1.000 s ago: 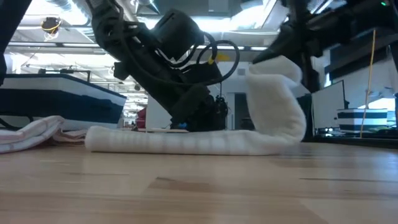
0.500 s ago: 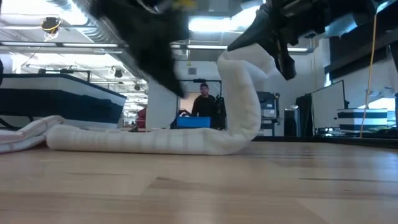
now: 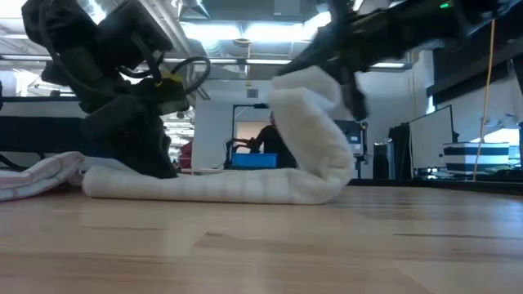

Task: Fold towel
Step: Fold the right checkered white towel

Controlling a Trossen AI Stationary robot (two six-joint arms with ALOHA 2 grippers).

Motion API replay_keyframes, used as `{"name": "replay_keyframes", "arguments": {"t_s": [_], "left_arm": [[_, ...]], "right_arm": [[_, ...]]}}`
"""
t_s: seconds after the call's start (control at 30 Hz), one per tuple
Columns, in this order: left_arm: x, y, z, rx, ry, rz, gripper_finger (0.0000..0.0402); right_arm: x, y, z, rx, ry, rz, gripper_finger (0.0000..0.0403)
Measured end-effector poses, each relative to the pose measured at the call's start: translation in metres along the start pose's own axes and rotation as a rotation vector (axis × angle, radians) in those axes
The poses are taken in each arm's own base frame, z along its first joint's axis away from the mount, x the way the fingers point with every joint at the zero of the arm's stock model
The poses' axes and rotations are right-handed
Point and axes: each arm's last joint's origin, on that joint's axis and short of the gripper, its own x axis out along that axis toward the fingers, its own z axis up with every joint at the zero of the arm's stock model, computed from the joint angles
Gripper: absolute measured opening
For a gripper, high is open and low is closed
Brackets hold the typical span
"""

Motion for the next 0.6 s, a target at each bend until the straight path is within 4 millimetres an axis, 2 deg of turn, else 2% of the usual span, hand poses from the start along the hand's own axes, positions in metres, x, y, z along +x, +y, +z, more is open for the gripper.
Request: {"name": "replay_keyframes", "arguments": {"t_s": [0.33, 0.47, 0.6], "left_arm": [[0.005, 0.000, -0.001, 0.008, -0.039, 0.022, 0.0095], [0.005, -0.001, -0.001, 0.028, -0.038, 0.027, 0.0095], [0.004, -0.001, -0.002, 0.030, -0.031, 0.029, 0.0095]], "right_arm": [[0.069, 0.014, 0.007, 0.004, 0.044, 0.021, 0.0019], [0.086, 0.009, 0.001, 0.033, 0.085, -0.014, 0.0019], [0.094, 0.009, -0.002, 0.042, 0.079, -0.025, 0.0019]]}}
